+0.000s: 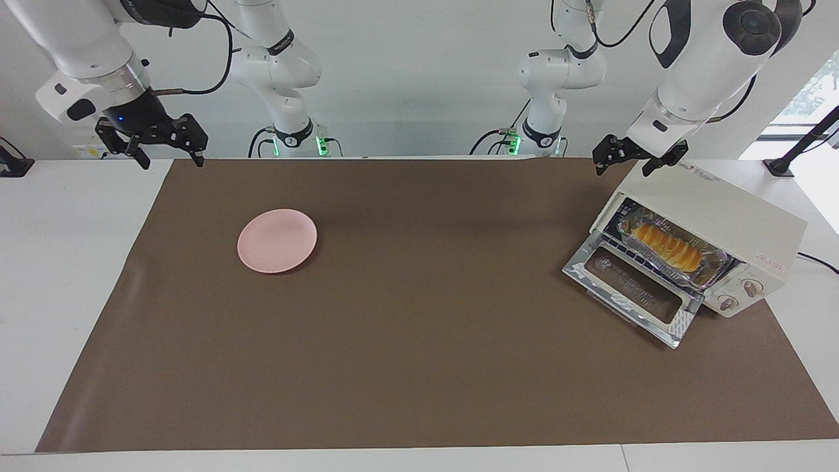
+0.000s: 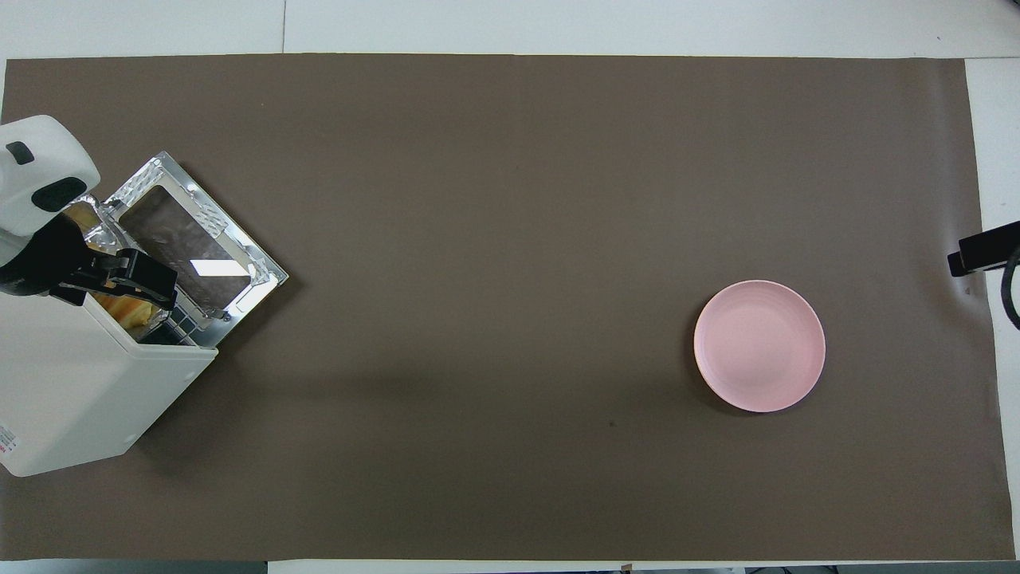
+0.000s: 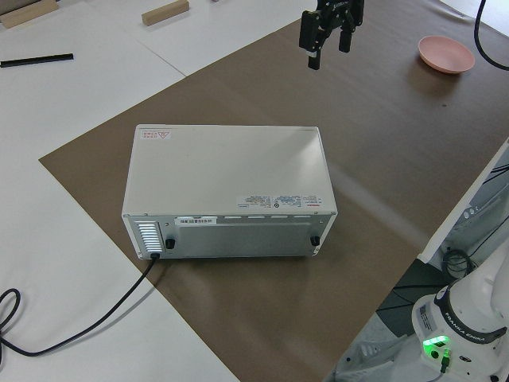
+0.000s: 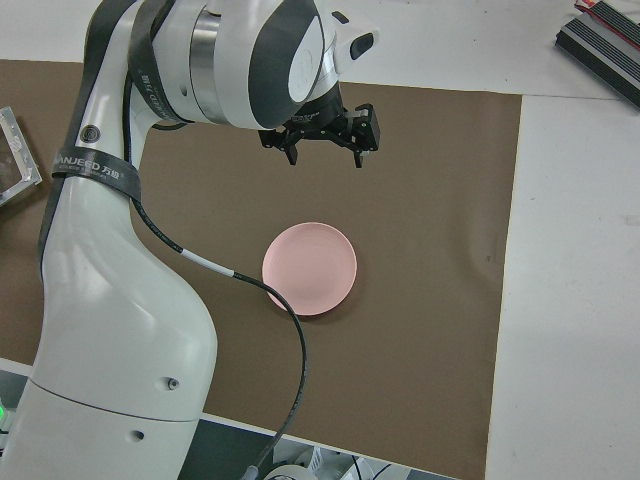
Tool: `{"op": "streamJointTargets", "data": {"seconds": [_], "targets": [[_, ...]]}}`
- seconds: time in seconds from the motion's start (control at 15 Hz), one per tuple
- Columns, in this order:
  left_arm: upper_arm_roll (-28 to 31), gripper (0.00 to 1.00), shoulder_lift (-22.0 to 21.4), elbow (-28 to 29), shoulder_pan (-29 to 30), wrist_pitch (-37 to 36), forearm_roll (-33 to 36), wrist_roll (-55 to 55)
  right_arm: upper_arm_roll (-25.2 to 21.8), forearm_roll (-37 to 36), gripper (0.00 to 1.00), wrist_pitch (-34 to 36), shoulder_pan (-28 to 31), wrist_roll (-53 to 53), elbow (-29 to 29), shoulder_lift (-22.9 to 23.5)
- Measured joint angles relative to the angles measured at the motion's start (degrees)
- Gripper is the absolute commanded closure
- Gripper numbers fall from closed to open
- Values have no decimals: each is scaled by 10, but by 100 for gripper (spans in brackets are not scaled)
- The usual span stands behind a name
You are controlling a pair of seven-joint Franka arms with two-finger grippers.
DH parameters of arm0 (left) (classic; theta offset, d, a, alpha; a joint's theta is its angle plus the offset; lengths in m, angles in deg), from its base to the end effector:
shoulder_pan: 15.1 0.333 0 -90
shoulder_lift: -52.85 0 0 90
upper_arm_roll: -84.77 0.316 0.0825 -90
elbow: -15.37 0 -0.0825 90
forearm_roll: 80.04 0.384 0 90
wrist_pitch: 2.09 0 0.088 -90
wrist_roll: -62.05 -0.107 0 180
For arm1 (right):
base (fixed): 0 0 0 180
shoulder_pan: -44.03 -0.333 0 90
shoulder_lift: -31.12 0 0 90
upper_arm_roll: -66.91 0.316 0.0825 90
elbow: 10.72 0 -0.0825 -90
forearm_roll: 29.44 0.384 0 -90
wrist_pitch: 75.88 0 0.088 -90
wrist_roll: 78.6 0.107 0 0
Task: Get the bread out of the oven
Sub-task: 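Reach the left gripper into the oven and grasp the foil tray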
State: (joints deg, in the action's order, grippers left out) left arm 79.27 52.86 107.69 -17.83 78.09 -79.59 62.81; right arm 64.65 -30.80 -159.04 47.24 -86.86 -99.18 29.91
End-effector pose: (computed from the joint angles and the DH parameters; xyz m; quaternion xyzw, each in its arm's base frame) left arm 0.5277 -0.0754 0.5927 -0.9923 0.0645 0.1052 0.0122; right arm 0.5328 -0.0541 0.6385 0.9990 0.0234 -0.0368 0.0071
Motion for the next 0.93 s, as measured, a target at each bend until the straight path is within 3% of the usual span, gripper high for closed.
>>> {"op": "streamJointTargets", "data": {"seconds": [0.47, 0.67, 0.93], "targets": [[1, 0, 0, 3, 1, 35, 0, 9, 0, 0, 0, 0, 0, 0, 0, 0], [4, 0, 5, 8, 2, 99, 0, 100, 0, 0, 0, 0, 0, 0, 0, 0], [8, 0, 83, -9, 4, 134, 65, 221, 0, 0, 0, 0, 0, 0, 0, 0]]}}
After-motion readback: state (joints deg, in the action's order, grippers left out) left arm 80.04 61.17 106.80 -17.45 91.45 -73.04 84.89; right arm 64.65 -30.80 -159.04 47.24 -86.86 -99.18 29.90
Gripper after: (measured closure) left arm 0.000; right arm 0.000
